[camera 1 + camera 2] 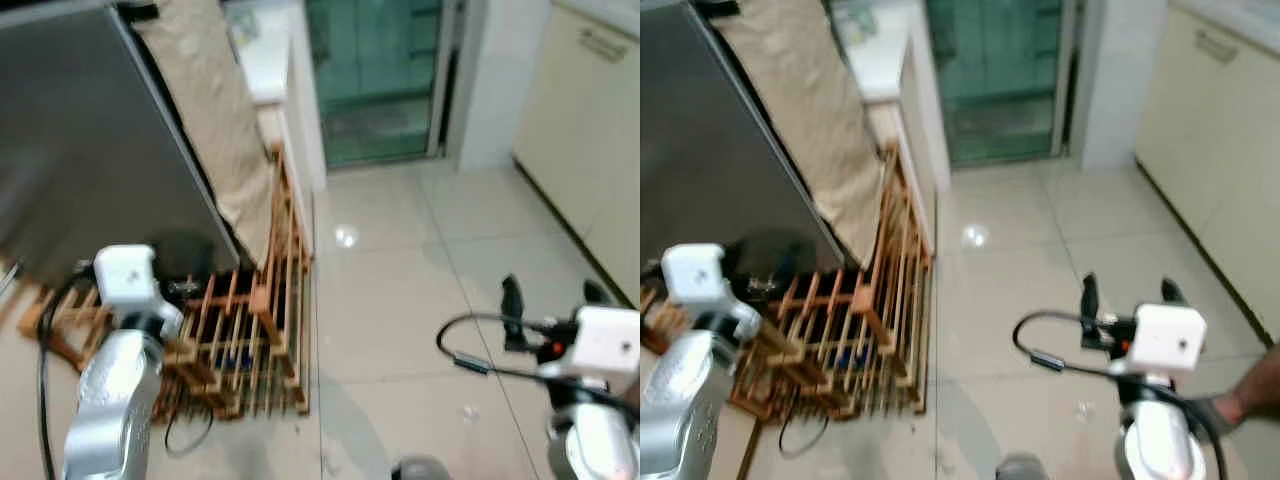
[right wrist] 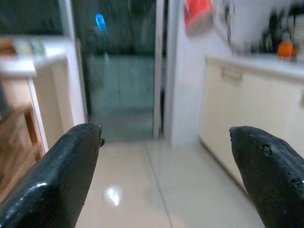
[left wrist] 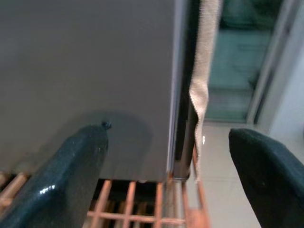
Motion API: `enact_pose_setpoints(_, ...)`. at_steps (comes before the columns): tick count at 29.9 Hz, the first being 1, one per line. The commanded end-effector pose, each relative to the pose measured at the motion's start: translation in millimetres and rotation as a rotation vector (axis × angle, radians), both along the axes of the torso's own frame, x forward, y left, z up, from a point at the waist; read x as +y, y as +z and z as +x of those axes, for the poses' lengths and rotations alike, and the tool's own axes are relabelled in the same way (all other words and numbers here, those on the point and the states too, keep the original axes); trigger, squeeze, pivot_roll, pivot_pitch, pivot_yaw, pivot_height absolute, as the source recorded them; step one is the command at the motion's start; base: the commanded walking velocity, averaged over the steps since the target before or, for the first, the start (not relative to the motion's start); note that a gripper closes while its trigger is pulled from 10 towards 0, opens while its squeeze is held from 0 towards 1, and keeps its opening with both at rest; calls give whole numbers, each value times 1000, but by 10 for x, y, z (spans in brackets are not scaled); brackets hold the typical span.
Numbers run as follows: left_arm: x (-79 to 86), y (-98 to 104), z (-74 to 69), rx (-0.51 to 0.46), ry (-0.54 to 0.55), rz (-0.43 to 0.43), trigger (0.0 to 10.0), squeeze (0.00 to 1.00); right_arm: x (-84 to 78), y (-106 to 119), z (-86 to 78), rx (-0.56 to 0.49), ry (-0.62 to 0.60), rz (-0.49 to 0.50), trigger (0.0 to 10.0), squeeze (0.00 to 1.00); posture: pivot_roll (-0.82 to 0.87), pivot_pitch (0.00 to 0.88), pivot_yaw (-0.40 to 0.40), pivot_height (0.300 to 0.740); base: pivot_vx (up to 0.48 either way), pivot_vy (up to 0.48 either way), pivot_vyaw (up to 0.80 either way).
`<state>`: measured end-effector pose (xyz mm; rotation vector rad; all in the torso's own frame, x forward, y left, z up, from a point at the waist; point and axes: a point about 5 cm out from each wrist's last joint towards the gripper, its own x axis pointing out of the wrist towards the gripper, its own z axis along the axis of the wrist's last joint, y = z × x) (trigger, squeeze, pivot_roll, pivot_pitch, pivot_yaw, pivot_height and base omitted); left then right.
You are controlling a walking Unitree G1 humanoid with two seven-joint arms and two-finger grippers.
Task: Restocking fridge
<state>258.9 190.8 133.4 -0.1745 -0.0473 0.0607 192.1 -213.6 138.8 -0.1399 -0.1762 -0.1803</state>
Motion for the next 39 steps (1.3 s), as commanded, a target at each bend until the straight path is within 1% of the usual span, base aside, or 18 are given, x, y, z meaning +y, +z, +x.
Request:
enact_pose_setpoints(1,-54,51,17,-13,51,-20,10000,0,72,29,151,-23,53,-10,10000,0,-200,0,93,740,0,0,0)
enact_pose_setpoints(2,-85,79,39,-28,49,-16,10000,0,75,32,176,-21,54,-8,10000,0,-200,0,93,740,0,0,0)
enact_pose_setpoints(3,-166,103,84,-36,23,14,10000,0,80,47,248,-17,56,3,10000,0,-204,0,83,740,0,0,0)
enact_pose_setpoints(4,-166,103,84,-36,23,14,10000,0,80,47,248,-17,56,3,10000,0,-204,0,83,740,0,0,0)
enact_pose_setpoints(6,-210,108,88,-36,-1,26,10000,0,89,60,282,-17,62,4,10000,0,-210,0,79,740,0,0,0)
enact_pose_setpoints(7,-237,116,88,-40,-17,18,10000,0,91,64,295,-18,69,4,10000,0,-208,0,78,740,0,0,0)
enact_pose_setpoints(8,-273,144,99,-55,-41,14,10000,0,88,66,321,-17,74,6,10000,0,-208,0,78,740,0,-262,0)
enact_pose_setpoints(11,-304,213,156,-69,-54,13,10000,0,87,35,348,-12,78,12,10000,0,-200,0,83,740,96,-406,0)
enact_pose_setpoints(16,-314,251,195,-76,-42,9,10000,0,110,3,365,-5,83,15,10000,0,-197,0,91,740,309,-365,0)
enact_pose_setpoints(19,-297,246,201,-57,-24,-5,10000,0,137,-35,362,9,85,28,10000,0,-193,0,97,740,311,-361,0)
enact_pose_setpoints(21,-315,274,192,-66,-37,19,10000,0,162,-51,359,16,95,35,10000,0,-189,0,95,740,311,-364,0)
enact_pose_setpoints(25,-311,292,188,-78,-33,29,10000,0,167,-63,361,21,101,36,10000,0,-187,0,92,740,315,-359,0)
enact_pose_setpoints(28,-289,296,227,-69,-9,29,10000,0,158,-76,381,29,109,31,10000,0,-186,0,87,740,0,0,0)
enact_pose_setpoints(31,-279,289,297,-39,11,61,10000,0,154,-75,395,30,113,27,10000,0,-185,0,86,740,0,0,0)
enact_pose_setpoints(33,-264,269,377,-9,27,91,10000,0,161,-76,405,30,117,29,10000,0,-184,0,87,740,0,0,0)
enact_pose_setpoints(35,-253,265,423,0,38,100,10000,0,185,-78,418,33,131,17,10000,0,-187,0,92,740,0,0,0)
enact_pose_setpoints(37,-287,285,434,-14,20,114,10000,0,207,-67,430,31,139,-5,10000,0,-188,0,96,740,0,0,0)
enact_pose_setpoints(39,-301,284,432,-16,12,117,10000,0,213,-68,433,32,142,-1,10000,0,-188,0,97,740,0,0,394)
